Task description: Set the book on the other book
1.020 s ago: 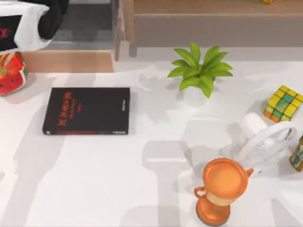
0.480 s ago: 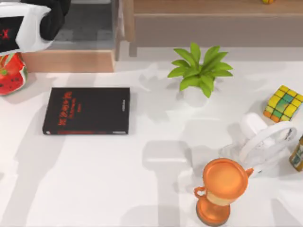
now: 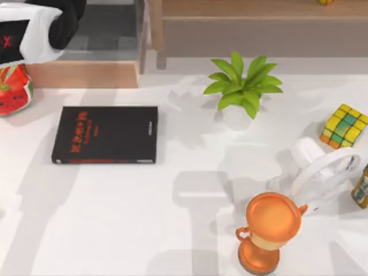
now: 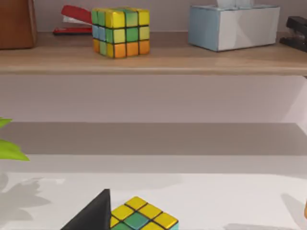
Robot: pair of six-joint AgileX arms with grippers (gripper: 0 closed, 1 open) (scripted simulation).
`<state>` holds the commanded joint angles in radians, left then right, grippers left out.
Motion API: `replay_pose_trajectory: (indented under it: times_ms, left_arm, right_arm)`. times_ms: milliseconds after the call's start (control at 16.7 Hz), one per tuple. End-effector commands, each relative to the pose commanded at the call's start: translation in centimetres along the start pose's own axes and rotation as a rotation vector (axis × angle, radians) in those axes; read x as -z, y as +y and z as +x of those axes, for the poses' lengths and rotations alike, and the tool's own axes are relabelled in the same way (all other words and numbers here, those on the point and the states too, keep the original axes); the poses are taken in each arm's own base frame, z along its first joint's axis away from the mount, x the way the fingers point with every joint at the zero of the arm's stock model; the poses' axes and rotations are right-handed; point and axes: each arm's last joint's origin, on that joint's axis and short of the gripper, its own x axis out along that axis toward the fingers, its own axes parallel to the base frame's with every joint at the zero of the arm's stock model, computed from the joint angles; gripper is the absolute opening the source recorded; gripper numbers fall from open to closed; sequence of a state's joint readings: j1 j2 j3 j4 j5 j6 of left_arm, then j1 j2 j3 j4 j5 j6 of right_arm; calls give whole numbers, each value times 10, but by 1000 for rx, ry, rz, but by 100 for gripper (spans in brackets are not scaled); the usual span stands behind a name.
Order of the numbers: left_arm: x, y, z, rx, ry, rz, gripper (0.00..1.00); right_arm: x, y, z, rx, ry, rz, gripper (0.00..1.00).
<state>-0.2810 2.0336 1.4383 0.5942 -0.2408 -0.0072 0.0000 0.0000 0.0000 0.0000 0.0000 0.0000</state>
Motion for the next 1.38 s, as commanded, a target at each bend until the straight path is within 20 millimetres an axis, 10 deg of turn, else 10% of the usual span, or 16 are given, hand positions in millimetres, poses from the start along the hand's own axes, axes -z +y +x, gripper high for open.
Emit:
replay_pose_trajectory:
  times_ms: [1380]
  left_arm:
    - [-11,1,-10,-2,-2,1,0]
  right_arm:
    - [0,0,0,0,0,0,100]
